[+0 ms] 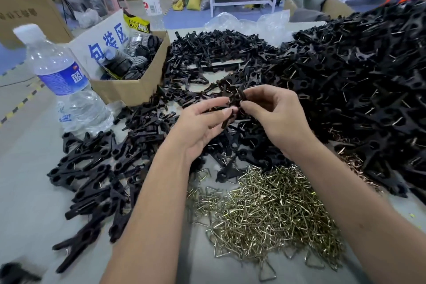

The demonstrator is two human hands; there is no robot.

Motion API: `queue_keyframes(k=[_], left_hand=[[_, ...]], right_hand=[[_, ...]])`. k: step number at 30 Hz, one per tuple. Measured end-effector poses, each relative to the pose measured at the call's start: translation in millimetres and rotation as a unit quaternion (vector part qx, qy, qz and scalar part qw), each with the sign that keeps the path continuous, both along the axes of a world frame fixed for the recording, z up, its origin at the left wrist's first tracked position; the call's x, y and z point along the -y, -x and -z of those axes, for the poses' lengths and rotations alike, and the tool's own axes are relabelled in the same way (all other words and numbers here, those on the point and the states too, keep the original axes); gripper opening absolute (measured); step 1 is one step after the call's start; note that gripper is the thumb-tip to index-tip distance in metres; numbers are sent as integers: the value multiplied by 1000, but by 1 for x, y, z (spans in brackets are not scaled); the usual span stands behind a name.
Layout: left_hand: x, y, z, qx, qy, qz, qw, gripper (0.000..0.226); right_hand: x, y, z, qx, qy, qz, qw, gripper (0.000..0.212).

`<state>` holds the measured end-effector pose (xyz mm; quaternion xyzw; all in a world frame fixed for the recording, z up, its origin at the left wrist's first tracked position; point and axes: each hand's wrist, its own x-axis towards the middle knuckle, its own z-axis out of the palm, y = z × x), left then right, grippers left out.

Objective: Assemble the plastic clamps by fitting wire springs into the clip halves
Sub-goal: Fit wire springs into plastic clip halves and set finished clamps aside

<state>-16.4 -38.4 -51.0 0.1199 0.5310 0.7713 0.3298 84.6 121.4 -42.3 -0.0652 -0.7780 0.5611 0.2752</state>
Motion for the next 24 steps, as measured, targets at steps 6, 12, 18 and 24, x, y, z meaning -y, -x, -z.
queue_keyframes(k=[6,12,18,24], left_hand=[[4,-4,4,-118,11,-32,992,25],[-5,-5,11,-271,89,-45,957,14],[-4,-7,10,-293,104,-33,950,11],[-5,-9,9,-296,90,-10,951,11]], right_hand=[[-4,-22,19,-9,110,-44,993,8],[-8,-28,22,-2,51,-86,995,22],[-6,-29,25,15,10,-65,998,16],[-8,-28,27,9,-5,-61,998,16]])
